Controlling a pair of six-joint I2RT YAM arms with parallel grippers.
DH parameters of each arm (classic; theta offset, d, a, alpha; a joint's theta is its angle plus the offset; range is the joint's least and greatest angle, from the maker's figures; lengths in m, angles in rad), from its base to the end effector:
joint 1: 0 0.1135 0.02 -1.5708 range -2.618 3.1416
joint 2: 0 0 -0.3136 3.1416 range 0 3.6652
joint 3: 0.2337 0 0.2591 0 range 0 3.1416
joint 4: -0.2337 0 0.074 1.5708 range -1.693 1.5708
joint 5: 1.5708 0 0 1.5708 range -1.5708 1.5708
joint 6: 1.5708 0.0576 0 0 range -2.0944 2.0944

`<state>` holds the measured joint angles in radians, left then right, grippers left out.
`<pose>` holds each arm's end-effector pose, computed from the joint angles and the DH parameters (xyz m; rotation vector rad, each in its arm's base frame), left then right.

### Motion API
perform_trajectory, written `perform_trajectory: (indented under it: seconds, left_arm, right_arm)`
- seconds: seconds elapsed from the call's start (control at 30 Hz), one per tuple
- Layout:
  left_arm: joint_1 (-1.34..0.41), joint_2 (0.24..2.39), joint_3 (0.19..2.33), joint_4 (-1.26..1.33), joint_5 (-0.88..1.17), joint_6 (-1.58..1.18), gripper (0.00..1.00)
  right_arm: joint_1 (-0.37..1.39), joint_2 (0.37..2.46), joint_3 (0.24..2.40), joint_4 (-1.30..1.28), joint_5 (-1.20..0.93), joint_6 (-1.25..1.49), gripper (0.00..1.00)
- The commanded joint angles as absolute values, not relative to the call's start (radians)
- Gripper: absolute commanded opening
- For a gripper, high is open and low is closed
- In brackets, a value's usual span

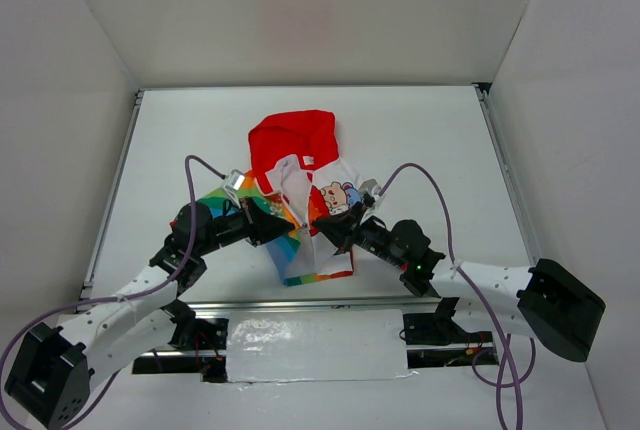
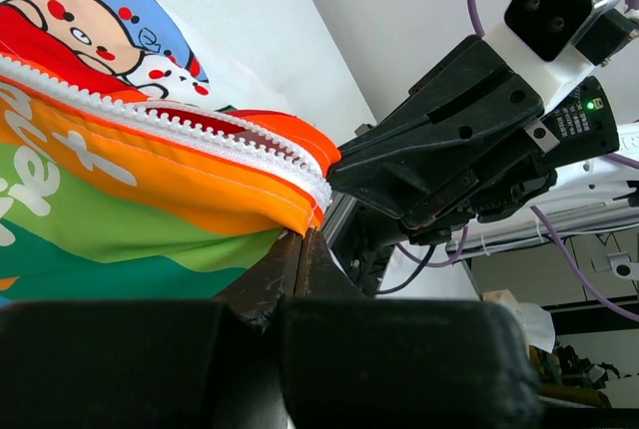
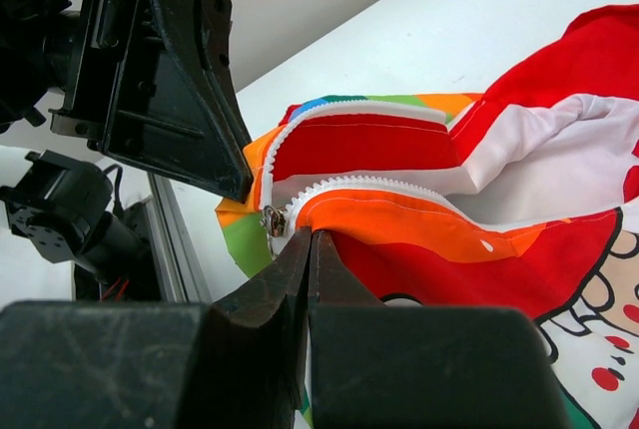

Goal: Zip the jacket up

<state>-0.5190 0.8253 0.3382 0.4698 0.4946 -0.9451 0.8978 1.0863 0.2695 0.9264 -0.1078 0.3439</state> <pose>0.1451 -0.1144 0.2768 0.0547 1.8110 -1.4854 0.1327 0.1764 0.2627 -0.5152 1.4701 1.0778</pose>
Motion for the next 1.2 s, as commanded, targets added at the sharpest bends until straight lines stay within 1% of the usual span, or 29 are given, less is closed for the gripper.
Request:
perform_trajectory:
  seconds: [0.0, 0.6, 0.83, 1.0, 1.17]
  left_arm:
    - [-0.523, 0.831, 0.339, 0.543, 0.52, -0.928, 0.0]
    - [-0.523, 0.819, 0.333, 0.509, 0.503, -0.885, 0.0]
    - [-0.523, 0.793, 0.339, 0.443, 0.465, -0.841, 0.0]
    - [-0.523, 0.767, 0.341, 0.463, 0.494, -0.842, 0.0]
    - [-0.523, 0.762, 0.339, 0.475, 0.511, -0.845, 0.0]
  right_arm:
    - [0.894, 1.077, 0.319, 0.94, -0.095, 0.341, 0.0]
    - [0.897, 1.063, 0.334, 0.911, -0.097, 0.356, 0.0]
    - [0.896, 1.057, 0.333, 0.902, -0.126, 0.342, 0.0]
    - [0.894, 1.054, 0.313, 0.916, -0.088, 0.367, 0.0]
    - [0.894, 1.069, 0.35, 0.884, -0.074, 0.385, 0.0]
